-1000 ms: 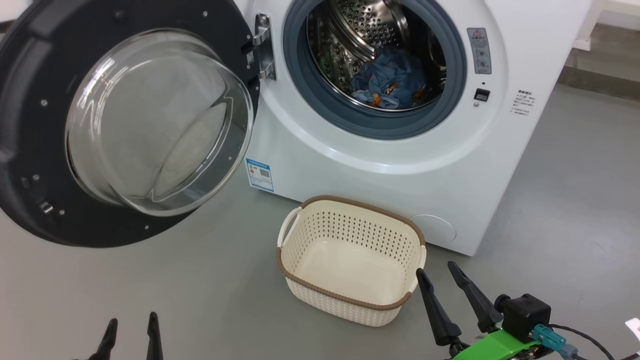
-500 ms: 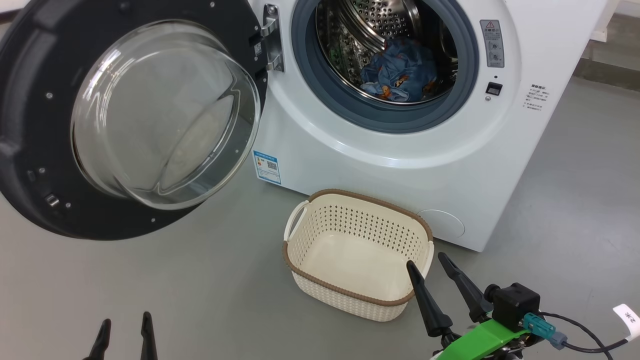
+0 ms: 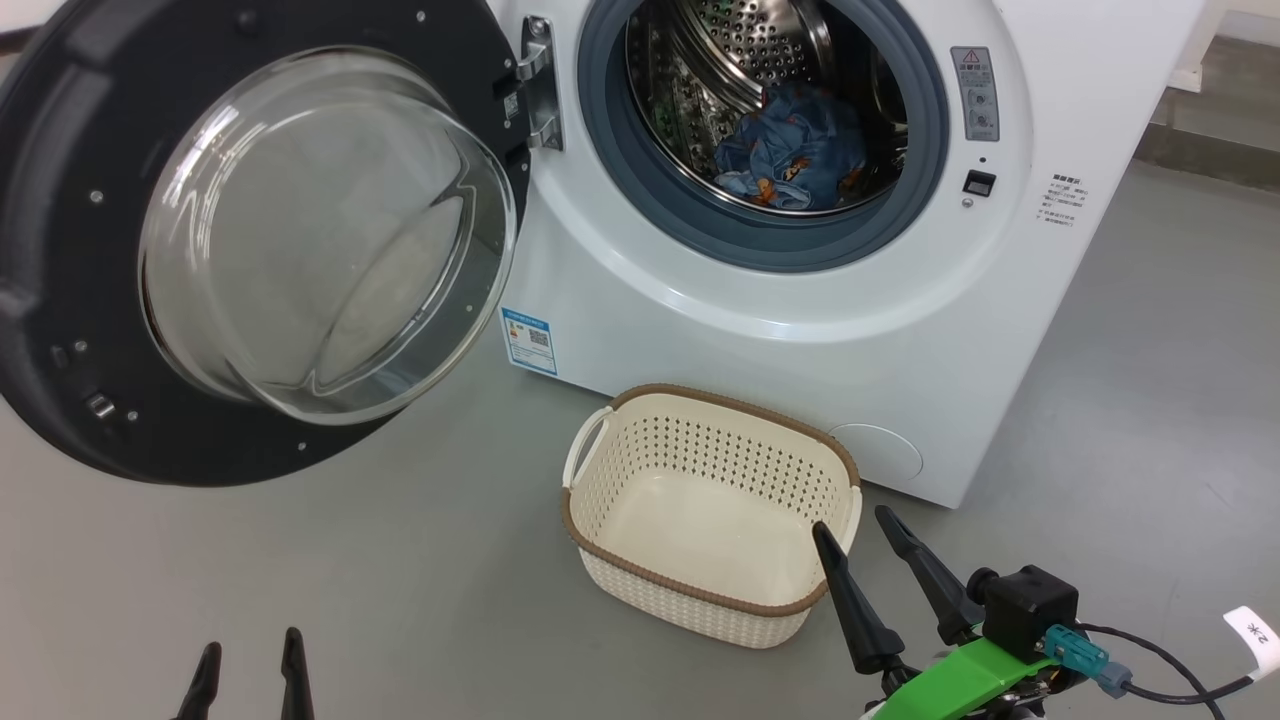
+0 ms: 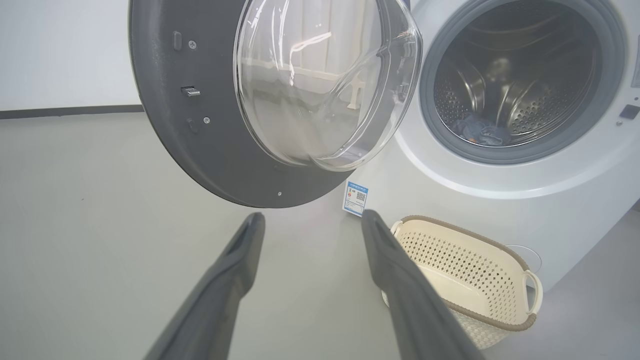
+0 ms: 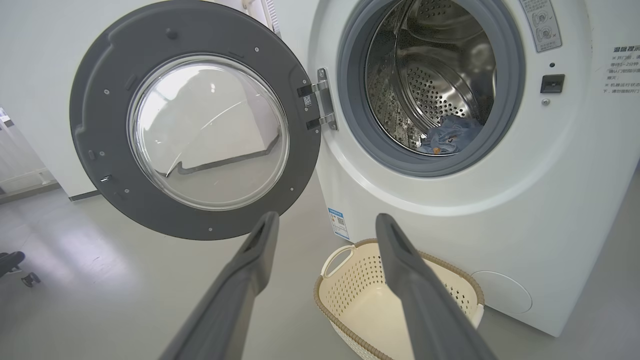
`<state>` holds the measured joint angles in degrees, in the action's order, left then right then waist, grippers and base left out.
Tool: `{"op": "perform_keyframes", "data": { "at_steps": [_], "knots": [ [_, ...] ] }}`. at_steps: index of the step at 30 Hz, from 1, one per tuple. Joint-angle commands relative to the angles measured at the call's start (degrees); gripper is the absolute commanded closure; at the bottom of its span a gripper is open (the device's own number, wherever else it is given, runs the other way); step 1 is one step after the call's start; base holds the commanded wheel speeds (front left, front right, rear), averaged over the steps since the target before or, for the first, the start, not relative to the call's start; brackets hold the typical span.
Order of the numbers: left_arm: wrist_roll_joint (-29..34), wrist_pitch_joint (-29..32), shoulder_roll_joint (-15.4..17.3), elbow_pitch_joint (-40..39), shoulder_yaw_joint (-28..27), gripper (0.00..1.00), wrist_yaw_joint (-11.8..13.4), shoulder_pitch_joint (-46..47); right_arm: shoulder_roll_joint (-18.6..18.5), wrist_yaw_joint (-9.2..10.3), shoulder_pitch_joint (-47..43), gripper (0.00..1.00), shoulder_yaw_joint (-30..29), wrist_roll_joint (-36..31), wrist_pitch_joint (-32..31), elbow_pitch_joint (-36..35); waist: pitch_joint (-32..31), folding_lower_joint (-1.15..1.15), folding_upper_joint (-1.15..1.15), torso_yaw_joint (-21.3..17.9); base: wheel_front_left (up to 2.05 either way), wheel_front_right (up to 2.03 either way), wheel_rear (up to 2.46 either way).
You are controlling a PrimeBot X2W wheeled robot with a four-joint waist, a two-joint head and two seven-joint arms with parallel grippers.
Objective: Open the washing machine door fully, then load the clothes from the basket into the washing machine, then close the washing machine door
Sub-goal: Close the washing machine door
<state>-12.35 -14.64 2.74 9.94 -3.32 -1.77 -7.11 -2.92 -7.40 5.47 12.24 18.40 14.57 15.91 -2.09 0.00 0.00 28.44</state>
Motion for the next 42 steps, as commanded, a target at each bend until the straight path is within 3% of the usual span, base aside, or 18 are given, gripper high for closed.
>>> {"op": "perform_keyframes", "data": {
  "at_steps": [1, 37, 38, 39, 40, 42],
  "knots": [
    [0.02, -0.36, 0.32, -1.46, -1.98, 0.0, 0.16, 1.28, 0.04, -0.09, 2.03, 0.0, 1.28, 0.17, 0.43, -1.27, -0.02, 0.0, 0.0, -0.02, 0.0, 0.0, 0.0],
    [0.29, -0.36, 0.16, -1.19, -2.3, 0.0, 0.0, 1.3, 0.04, -0.09, 1.52, 0.0, 1.47, 0.24, 0.43, -1.65, 0.1, 0.0, 0.0, 0.05, 0.0, 0.0, 0.0],
    [0.26, -0.36, 0.16, -1.18, -2.32, 0.51, -0.07, 1.35, 0.04, -0.09, 1.48, 0.0, 1.46, 0.2, 0.43, -1.7, 0.21, 0.0, 0.0, 0.08, 0.0, 0.0, 0.0],
    [0.24, -0.36, 0.16, -1.24, -2.34, 0.92, -0.13, 1.42, 0.04, -0.09, 1.46, 0.0, 1.44, 0.15, 0.43, -1.74, 0.35, 0.0, 0.0, 0.11, 0.0, 0.0, 0.0],
    [0.18, -0.36, 0.16, -1.4, -2.38, 1.0, -0.2, 1.5, 0.04, -0.09, 1.44, 0.0, 1.42, 0.06, 0.43, -1.77, 0.51, 0.0, 0.0, 0.14, 0.0, 0.0, 0.0],
    [-0.06, -0.36, 0.16, -1.74, -2.56, 1.0, -0.38, 1.57, 0.04, -0.09, 1.48, 0.0, 1.43, -0.19, 0.43, -1.87, 1.03, 0.0, 0.0, 0.24, 0.0, 0.0, 0.0]
  ]
}}
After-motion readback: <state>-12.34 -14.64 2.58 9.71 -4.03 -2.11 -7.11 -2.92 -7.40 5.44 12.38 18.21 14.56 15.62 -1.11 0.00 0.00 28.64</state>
